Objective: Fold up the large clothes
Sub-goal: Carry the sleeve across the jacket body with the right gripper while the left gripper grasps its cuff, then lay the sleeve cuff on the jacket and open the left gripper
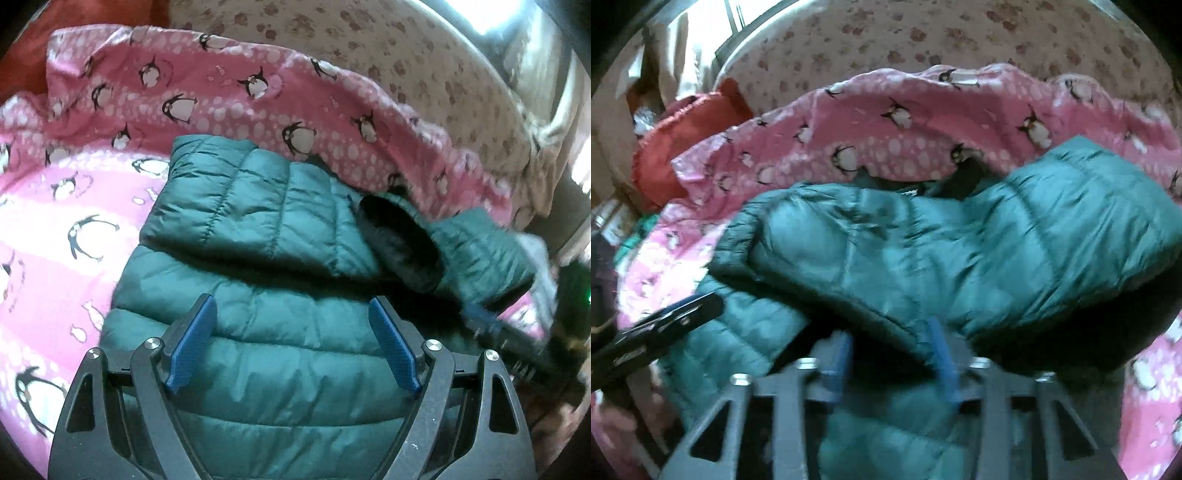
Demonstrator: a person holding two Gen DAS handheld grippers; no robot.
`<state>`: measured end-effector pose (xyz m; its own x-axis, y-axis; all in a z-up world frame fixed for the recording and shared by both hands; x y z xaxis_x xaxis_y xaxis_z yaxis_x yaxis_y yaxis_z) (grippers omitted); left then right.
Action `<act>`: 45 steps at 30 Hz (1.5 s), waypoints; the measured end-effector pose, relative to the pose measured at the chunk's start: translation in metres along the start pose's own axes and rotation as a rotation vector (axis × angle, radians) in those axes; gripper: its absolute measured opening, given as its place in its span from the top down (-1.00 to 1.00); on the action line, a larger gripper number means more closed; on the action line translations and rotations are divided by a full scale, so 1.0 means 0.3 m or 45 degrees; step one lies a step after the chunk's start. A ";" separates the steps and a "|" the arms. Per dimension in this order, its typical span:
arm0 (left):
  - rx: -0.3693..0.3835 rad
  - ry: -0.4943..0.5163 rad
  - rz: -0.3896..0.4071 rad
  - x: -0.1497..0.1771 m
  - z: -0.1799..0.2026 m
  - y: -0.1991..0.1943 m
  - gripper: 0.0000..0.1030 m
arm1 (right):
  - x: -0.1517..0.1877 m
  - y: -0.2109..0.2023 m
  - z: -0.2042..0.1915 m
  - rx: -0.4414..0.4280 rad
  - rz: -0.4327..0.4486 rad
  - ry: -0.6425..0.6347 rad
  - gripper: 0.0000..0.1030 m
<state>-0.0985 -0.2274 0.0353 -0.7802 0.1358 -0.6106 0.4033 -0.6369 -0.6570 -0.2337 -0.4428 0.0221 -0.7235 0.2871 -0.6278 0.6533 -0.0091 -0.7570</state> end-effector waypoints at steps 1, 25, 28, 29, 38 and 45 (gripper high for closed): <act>0.029 -0.032 0.004 -0.006 0.002 -0.008 -0.64 | 0.003 -0.009 0.004 -0.007 -0.011 0.003 0.14; 0.170 -0.141 -0.209 -0.068 0.258 0.201 0.47 | 0.080 -0.261 0.263 0.137 0.050 0.180 0.14; 0.153 -0.086 -0.144 -0.095 0.260 0.154 0.63 | 0.079 -0.281 0.298 0.159 0.064 0.207 0.14; 0.151 -0.077 -0.118 -0.108 0.256 0.135 0.64 | 0.077 -0.287 0.310 0.167 0.071 0.220 0.15; 0.014 -0.048 0.071 -0.308 0.077 -0.019 0.66 | 0.014 -0.292 0.356 0.187 0.123 0.348 0.15; -0.063 -0.177 0.034 -0.300 -0.162 0.009 0.68 | -0.095 -0.179 0.279 0.148 0.102 0.353 0.15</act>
Point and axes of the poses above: each gripper's, at about its wrist camera, not at the fingertips, and y roughly the way its jaws point, z to its right, x to its underside, the point moved 2 cm from there along y, roughly the way its jaws point, and after that the axes turned 4 degrees about x, right-handed, at the moved point
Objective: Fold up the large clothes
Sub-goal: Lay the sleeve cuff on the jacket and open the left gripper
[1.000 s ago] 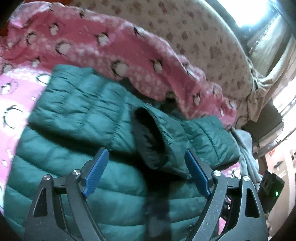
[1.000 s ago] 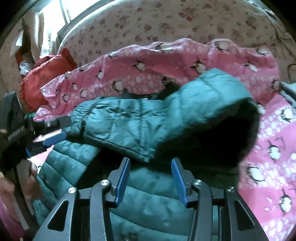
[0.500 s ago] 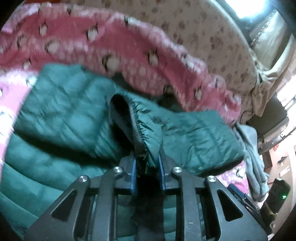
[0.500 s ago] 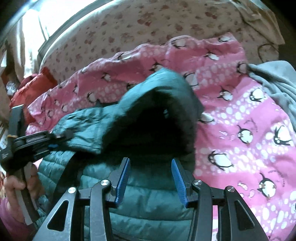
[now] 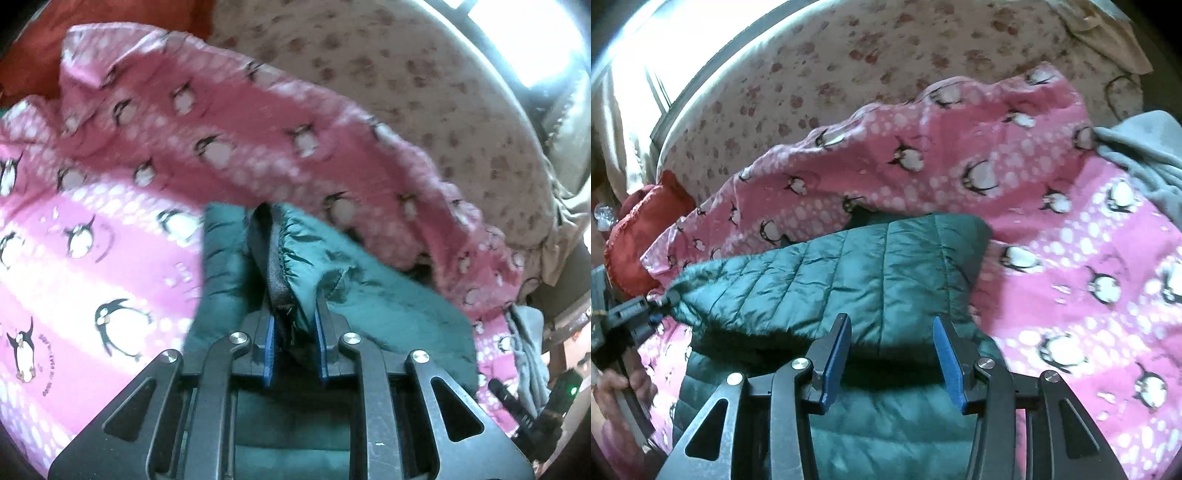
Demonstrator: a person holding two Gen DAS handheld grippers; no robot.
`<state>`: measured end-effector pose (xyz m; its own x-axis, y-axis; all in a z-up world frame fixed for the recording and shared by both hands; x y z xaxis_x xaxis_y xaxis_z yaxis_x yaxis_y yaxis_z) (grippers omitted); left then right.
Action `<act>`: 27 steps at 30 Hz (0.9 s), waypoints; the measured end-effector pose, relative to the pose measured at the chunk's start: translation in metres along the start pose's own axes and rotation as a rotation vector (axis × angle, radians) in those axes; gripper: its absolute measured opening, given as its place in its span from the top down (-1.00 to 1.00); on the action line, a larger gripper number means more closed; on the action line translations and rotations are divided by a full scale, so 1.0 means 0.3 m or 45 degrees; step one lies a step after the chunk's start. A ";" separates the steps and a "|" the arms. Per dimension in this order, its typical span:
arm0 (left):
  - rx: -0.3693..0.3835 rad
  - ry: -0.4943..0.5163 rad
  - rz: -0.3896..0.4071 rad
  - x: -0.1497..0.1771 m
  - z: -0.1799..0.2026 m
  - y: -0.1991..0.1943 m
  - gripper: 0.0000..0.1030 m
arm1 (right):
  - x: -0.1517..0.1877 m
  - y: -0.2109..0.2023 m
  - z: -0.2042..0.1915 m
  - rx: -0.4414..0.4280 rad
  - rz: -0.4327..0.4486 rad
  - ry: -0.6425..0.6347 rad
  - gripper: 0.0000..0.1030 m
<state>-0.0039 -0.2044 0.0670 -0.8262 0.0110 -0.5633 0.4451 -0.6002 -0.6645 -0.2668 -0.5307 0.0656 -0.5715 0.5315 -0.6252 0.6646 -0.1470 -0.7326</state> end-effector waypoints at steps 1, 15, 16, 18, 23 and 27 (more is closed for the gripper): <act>-0.012 -0.001 -0.006 0.010 -0.020 0.011 0.68 | -0.003 0.021 -0.018 -0.005 -0.012 -0.002 0.15; -0.106 0.033 0.070 0.010 -0.045 -0.060 -0.29 | -0.004 0.180 -0.113 0.051 -0.148 -0.116 0.14; -0.126 0.070 0.087 0.006 -0.024 -0.070 -0.29 | -0.014 0.160 -0.114 0.044 -0.130 -0.116 0.14; -0.140 0.116 0.102 0.005 0.011 -0.072 -0.30 | -0.038 0.129 -0.122 0.029 -0.094 -0.117 0.14; -0.216 0.215 0.035 0.016 0.078 0.034 -0.31 | -0.089 0.157 -0.197 -0.008 -0.084 -0.145 0.11; -0.326 0.222 -0.063 0.038 0.051 0.151 -0.31 | -0.091 0.243 -0.275 -0.006 -0.116 -0.204 0.11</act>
Point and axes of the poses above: each gripper's, at about its wrist camera, not at the fingertips, and y roughly the way its jaws point, z to its right, x to its underside, the point moved 2 cm from there along y, roughly the way its jaws point, and after that the axes turned 4 degrees about x, right-handed, at the moved point
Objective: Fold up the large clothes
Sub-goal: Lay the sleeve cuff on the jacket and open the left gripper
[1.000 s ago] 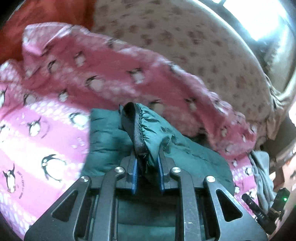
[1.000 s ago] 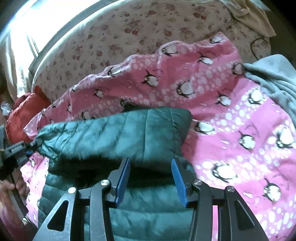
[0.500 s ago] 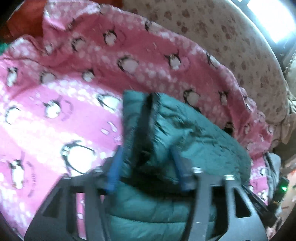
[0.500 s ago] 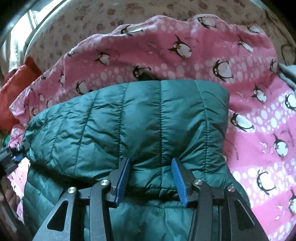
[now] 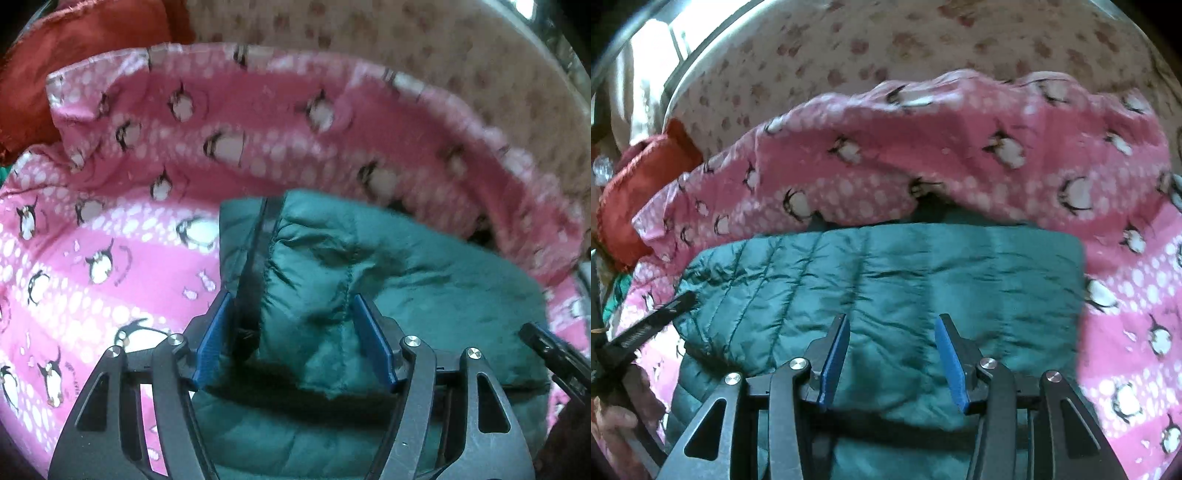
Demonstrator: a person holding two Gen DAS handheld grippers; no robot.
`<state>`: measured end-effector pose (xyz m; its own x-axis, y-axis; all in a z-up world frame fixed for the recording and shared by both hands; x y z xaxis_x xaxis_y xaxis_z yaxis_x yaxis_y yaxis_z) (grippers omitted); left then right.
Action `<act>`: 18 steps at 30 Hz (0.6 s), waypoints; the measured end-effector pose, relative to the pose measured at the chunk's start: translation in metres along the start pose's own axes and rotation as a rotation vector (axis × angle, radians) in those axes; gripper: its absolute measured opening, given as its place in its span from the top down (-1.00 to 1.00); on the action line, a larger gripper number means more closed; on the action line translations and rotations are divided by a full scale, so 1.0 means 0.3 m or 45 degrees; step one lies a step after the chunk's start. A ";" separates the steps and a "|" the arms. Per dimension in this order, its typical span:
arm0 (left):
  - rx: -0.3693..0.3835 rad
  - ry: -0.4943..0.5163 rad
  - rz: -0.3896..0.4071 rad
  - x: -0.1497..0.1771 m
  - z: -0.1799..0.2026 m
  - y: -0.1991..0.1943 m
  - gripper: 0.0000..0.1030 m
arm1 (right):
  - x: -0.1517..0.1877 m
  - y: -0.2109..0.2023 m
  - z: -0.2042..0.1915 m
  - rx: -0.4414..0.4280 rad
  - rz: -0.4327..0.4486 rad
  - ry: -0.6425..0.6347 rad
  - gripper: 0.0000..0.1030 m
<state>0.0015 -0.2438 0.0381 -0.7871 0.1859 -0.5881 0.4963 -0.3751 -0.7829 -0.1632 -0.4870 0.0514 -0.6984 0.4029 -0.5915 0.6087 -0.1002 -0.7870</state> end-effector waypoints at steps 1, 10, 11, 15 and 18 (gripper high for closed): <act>-0.004 -0.002 -0.014 0.005 -0.006 0.024 -0.31 | 0.005 0.026 -0.022 -0.003 -0.012 -0.016 0.11; -0.043 0.059 0.012 0.019 0.009 0.059 -0.46 | 0.078 0.130 -0.093 0.155 -0.012 -0.196 0.10; -0.042 0.056 0.011 0.018 0.009 0.061 -0.46 | 0.068 0.116 -0.084 0.136 -0.025 -0.192 0.10; -0.044 0.051 0.008 0.014 0.011 0.064 -0.46 | 0.046 0.038 -0.024 0.078 0.010 -0.121 0.10; -0.043 0.047 0.008 0.015 0.008 0.063 -0.48 | 0.035 -0.020 0.047 0.132 0.062 -0.086 0.10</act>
Point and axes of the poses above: each gripper's, at about its wrist camera, not at the fingertips, and y roughly the way its jaws point, z to its right, x to its underside, the point moved 2 cm from there along y, roughly the way its jaws point, and after that the axes turned 4 degrees about x, right-handed, at the moved point
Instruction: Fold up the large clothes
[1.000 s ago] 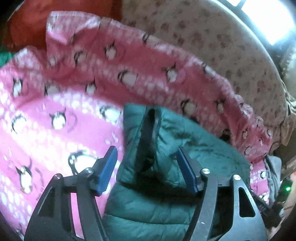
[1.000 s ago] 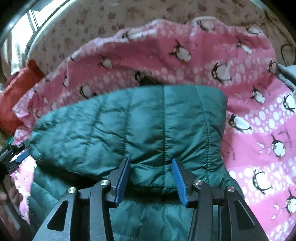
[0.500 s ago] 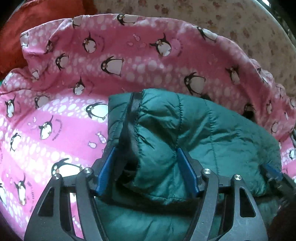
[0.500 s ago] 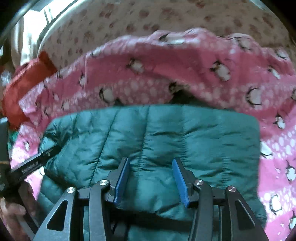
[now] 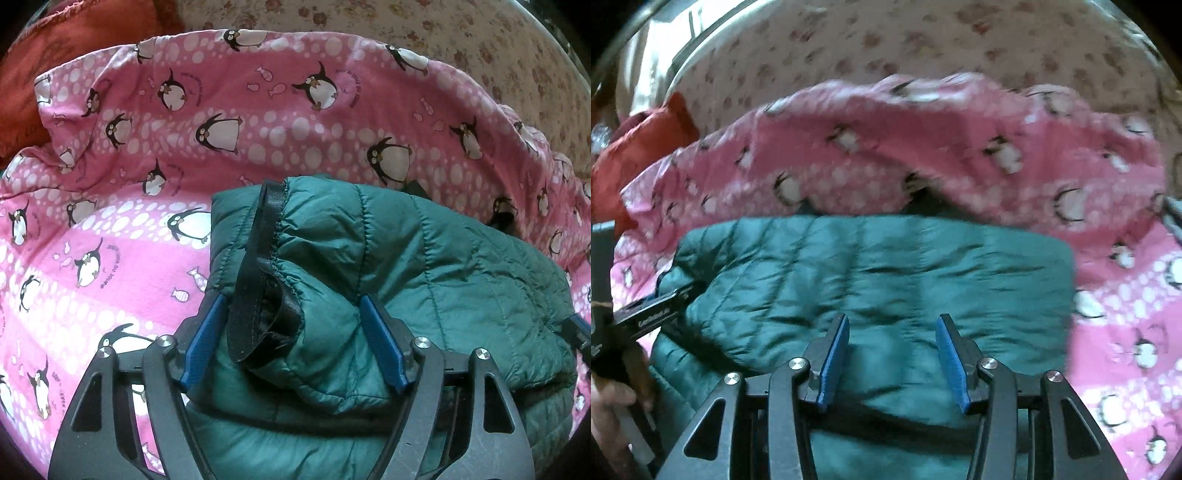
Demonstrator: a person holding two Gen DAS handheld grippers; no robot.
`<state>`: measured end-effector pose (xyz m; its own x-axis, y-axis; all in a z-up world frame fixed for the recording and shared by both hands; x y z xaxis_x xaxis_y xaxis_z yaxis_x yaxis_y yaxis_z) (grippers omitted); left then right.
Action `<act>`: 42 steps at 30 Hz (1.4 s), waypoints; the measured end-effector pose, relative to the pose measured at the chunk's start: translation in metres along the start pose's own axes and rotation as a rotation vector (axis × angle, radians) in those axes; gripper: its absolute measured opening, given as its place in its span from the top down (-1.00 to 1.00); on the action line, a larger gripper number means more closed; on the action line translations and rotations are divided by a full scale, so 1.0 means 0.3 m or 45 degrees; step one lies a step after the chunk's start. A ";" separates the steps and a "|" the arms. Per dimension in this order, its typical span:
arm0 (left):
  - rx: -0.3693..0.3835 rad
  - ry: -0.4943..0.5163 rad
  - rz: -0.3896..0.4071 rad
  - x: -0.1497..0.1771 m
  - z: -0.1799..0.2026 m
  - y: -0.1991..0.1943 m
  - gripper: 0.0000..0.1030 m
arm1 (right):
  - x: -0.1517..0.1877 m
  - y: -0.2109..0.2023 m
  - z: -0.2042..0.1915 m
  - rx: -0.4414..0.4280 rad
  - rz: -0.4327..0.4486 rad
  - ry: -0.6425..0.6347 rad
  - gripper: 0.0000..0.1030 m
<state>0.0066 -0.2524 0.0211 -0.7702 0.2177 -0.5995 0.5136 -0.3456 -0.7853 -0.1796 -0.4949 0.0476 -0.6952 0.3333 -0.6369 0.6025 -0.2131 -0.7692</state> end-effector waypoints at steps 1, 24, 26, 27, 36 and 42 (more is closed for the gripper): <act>0.001 -0.002 0.000 0.000 0.000 0.001 -0.49 | -0.004 -0.010 0.028 0.026 0.013 0.015 0.10; -0.024 0.030 0.019 0.009 0.017 0.022 -0.67 | 0.070 -0.026 0.057 0.092 -0.022 0.016 -0.07; -0.023 0.031 0.017 0.008 0.015 0.026 -0.72 | 0.099 0.039 0.034 0.129 -0.091 -0.019 -0.09; -0.023 0.030 0.020 0.008 0.014 0.024 -0.72 | 0.108 0.062 0.029 0.143 -0.098 -0.032 -0.10; 0.014 -0.018 0.000 0.031 -0.027 -0.056 -0.71 | 0.114 -0.064 0.076 0.088 -0.047 0.047 -0.10; -0.014 0.023 0.017 0.082 -0.043 -0.151 -0.71 | 0.158 -0.154 0.121 0.070 -0.040 0.103 -0.10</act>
<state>-0.0307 -0.2196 0.0401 -0.7565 0.2293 -0.6124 0.5280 -0.3384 -0.7789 -0.2546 -0.5026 0.0512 -0.6780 0.4131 -0.6080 0.5572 -0.2507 -0.7916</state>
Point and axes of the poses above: each gripper's, at about its wrist camera, not at the fingertips, and y roughly the way its jaws point, z to its right, x to its underside, the point moved 2 cm from there along y, roughly the way its jaws point, and after that the axes turned 4 degrees about x, right-handed, at the moved point
